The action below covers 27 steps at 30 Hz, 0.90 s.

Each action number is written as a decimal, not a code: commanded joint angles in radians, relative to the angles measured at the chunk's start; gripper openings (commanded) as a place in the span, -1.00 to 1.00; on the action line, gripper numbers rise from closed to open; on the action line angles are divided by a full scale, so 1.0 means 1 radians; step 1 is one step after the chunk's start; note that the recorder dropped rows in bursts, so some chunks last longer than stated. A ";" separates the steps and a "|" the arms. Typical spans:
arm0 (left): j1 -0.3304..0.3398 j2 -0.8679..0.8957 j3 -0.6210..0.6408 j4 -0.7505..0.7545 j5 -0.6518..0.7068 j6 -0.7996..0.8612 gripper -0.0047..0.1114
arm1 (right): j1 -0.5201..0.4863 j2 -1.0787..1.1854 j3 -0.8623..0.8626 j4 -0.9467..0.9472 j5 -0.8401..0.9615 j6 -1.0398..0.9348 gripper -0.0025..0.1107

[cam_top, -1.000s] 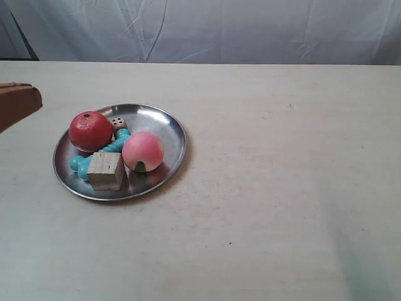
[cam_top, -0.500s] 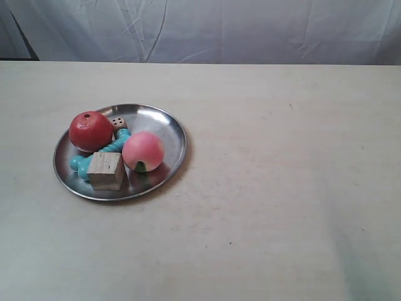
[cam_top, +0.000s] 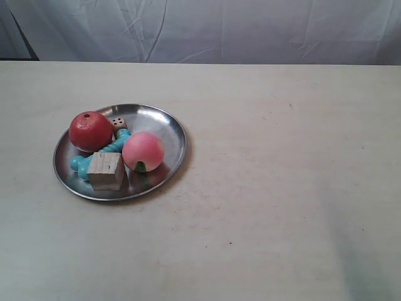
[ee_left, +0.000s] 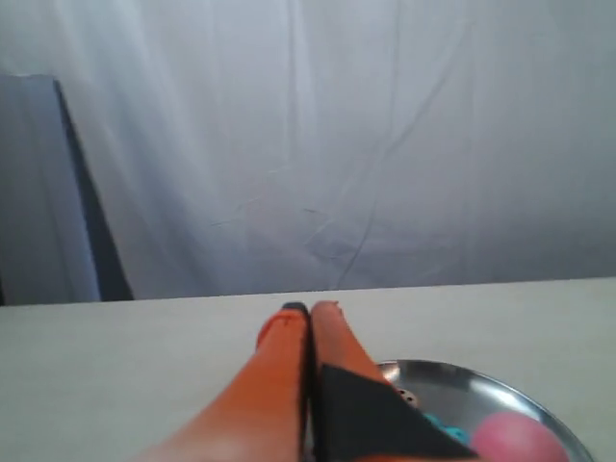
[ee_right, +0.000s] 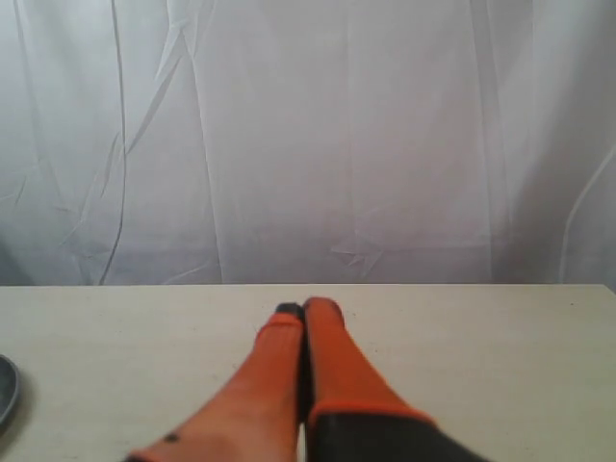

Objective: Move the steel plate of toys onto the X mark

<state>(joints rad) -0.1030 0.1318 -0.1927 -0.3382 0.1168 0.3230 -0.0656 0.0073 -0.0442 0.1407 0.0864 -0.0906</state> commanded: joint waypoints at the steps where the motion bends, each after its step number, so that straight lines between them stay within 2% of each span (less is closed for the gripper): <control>1: 0.115 -0.057 0.059 0.096 -0.007 -0.176 -0.92 | -0.003 -0.007 0.002 0.004 -0.006 -0.002 -0.97; 4: 0.141 -0.081 0.123 0.274 0.002 -0.278 -0.92 | -0.003 -0.007 0.002 0.004 -0.006 -0.002 -0.97; 8: 0.141 -0.090 0.187 0.503 0.009 -0.285 -0.92 | -0.003 -0.007 0.002 0.004 -0.006 -0.002 -0.97; 27: 0.141 -0.132 0.193 0.508 0.041 -0.285 -0.92 | -0.003 -0.007 0.002 0.004 -0.010 -0.001 -0.97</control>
